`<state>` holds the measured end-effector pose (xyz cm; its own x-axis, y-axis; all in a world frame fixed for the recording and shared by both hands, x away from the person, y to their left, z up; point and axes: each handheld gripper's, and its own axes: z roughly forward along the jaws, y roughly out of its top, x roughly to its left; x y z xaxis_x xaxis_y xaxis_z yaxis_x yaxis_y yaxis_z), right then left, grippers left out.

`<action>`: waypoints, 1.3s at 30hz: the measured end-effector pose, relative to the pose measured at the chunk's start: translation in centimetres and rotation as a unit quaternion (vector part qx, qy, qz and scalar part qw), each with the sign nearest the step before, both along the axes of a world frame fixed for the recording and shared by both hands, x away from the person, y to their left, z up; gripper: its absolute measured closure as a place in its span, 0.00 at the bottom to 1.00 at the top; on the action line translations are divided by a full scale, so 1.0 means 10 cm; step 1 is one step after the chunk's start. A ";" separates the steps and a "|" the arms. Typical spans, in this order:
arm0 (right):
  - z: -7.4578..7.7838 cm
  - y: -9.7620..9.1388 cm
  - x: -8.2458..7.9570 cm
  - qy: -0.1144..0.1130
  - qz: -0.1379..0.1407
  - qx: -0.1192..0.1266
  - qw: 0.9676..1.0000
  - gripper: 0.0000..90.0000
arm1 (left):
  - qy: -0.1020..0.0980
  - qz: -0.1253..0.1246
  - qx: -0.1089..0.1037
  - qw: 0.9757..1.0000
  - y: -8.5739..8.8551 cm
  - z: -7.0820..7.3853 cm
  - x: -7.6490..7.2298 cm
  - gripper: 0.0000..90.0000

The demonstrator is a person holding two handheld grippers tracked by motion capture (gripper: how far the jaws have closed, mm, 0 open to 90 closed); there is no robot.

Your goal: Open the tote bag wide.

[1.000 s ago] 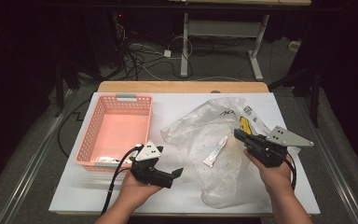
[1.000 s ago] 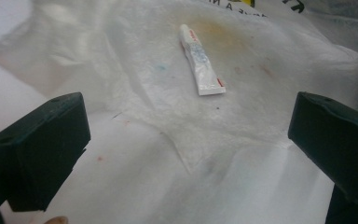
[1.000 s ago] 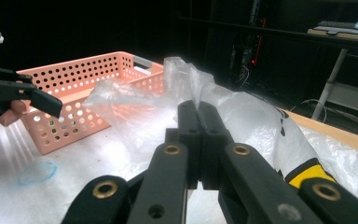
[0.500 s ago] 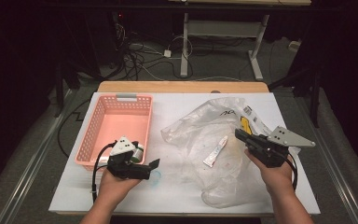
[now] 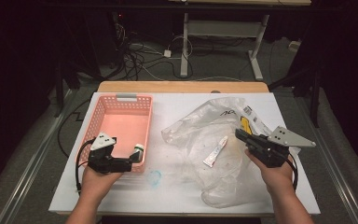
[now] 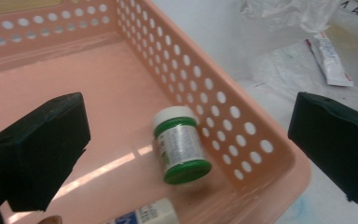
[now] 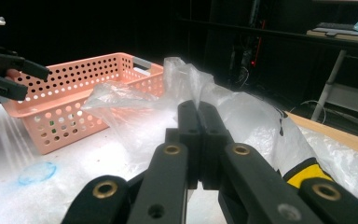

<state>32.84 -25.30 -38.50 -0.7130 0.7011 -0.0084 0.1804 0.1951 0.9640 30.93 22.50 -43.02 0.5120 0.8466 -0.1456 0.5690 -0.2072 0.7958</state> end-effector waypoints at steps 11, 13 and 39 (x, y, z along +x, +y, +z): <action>0.00 -0.01 0.00 0.002 -0.003 -0.002 1.000 1.00 | 0.008 0.030 0.000 1.000 0.21 -0.01 0.01 0.00; 0.00 -0.01 0.00 0.000 -0.003 -0.002 1.000 1.00 | 0.011 0.029 0.000 1.000 0.20 -0.01 0.02 0.00; 0.02 -0.01 -0.01 -0.004 -0.004 0.000 1.000 1.00 | 0.043 -0.004 0.022 0.999 -0.08 0.16 0.37 0.00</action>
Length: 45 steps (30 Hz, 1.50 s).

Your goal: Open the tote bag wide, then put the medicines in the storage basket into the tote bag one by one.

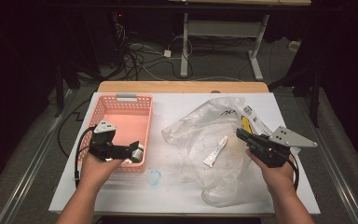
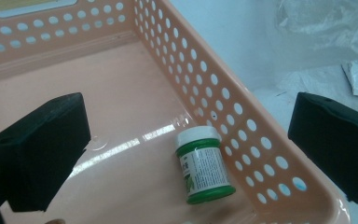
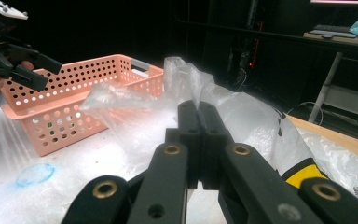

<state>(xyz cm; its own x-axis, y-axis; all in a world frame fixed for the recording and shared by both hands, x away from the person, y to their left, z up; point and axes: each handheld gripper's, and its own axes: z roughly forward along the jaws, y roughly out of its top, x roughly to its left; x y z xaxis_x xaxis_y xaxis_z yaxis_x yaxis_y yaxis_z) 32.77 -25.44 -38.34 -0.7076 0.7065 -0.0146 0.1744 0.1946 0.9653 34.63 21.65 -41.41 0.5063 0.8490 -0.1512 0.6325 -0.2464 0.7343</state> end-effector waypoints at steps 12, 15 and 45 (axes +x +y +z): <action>-0.04 0.01 0.05 0.011 -0.006 -0.001 1.000 1.00 | 0.032 -0.007 0.034 0.999 -0.08 0.02 0.25 0.00; -0.04 0.02 0.06 0.009 -0.008 -0.005 1.000 1.00 | 0.049 -0.010 0.040 0.998 -0.08 -0.01 0.29 0.00; -0.03 0.02 0.02 0.002 -0.001 -0.007 1.000 1.00 | 0.219 -0.037 0.086 0.971 -0.17 -0.15 0.60 0.16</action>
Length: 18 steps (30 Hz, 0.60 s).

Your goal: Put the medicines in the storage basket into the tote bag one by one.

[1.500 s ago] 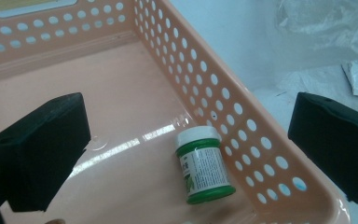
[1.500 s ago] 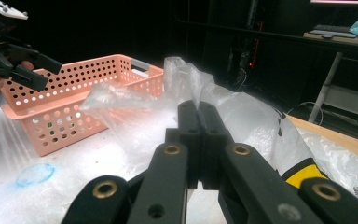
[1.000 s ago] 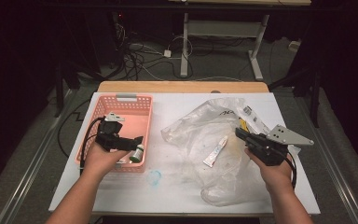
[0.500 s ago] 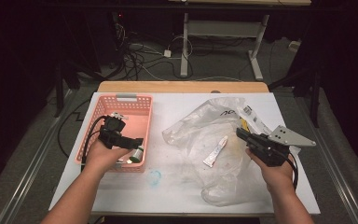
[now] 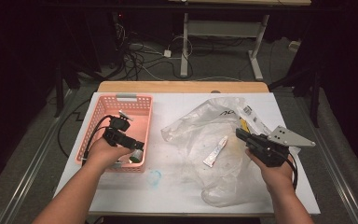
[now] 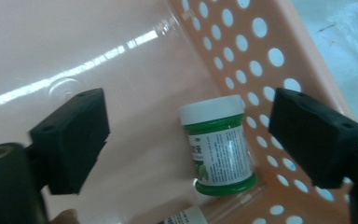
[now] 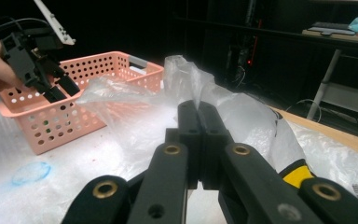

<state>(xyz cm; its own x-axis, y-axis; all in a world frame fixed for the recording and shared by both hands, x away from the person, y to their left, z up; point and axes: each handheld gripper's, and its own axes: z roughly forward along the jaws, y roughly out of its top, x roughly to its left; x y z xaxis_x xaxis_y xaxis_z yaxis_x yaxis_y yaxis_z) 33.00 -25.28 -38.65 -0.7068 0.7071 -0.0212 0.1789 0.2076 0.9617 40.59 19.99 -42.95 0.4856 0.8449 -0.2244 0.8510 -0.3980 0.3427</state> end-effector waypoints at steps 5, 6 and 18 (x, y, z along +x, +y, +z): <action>-0.02 0.01 -0.01 0.002 0.002 0.000 1.000 1.00 | 0.026 -0.010 0.005 1.000 -0.04 -0.03 0.02 0.23; -0.01 0.01 -0.02 0.003 0.002 0.000 1.000 1.00 | 0.031 -0.015 0.010 0.999 -0.05 -0.04 0.03 0.26; 0.03 -0.02 -0.05 -0.004 0.000 0.003 1.000 1.00 | 0.105 -0.052 0.092 0.989 -0.25 -0.19 0.12 0.48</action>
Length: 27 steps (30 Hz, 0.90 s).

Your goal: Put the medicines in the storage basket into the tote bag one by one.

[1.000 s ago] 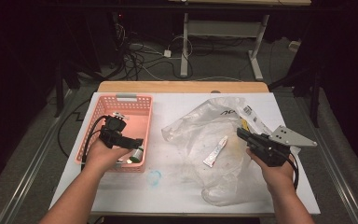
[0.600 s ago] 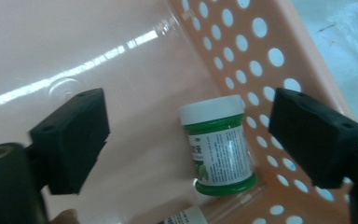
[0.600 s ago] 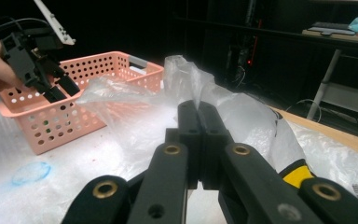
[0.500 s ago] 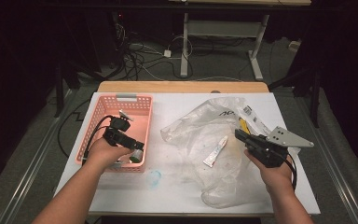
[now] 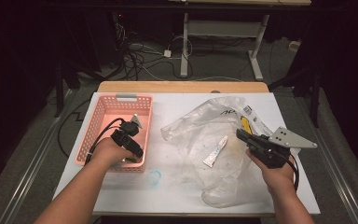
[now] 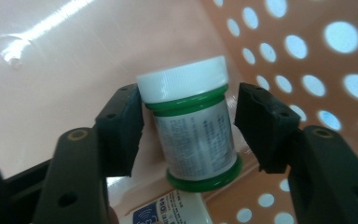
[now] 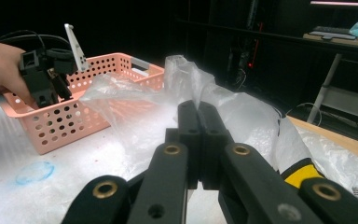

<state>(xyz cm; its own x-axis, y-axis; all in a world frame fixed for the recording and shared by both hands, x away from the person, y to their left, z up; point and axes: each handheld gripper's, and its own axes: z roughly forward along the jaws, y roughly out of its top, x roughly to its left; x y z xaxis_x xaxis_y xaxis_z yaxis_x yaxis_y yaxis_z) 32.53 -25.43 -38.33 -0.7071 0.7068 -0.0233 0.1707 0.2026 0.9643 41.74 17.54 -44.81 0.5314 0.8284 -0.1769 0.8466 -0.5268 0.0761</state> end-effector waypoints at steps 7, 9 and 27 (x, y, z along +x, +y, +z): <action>0.01 0.00 -0.02 -0.002 0.003 -0.001 1.000 1.00 | 0.014 0.002 0.012 1.000 -0.01 -0.05 0.04 0.59; 0.01 0.00 -0.01 -0.003 0.004 -0.001 1.000 1.00 | 0.014 0.004 0.011 1.000 -0.01 -0.05 0.05 0.59; 0.00 -0.01 -0.01 -0.001 0.002 0.000 1.000 1.00 | -0.127 0.046 -0.082 0.987 0.20 0.25 -0.25 0.60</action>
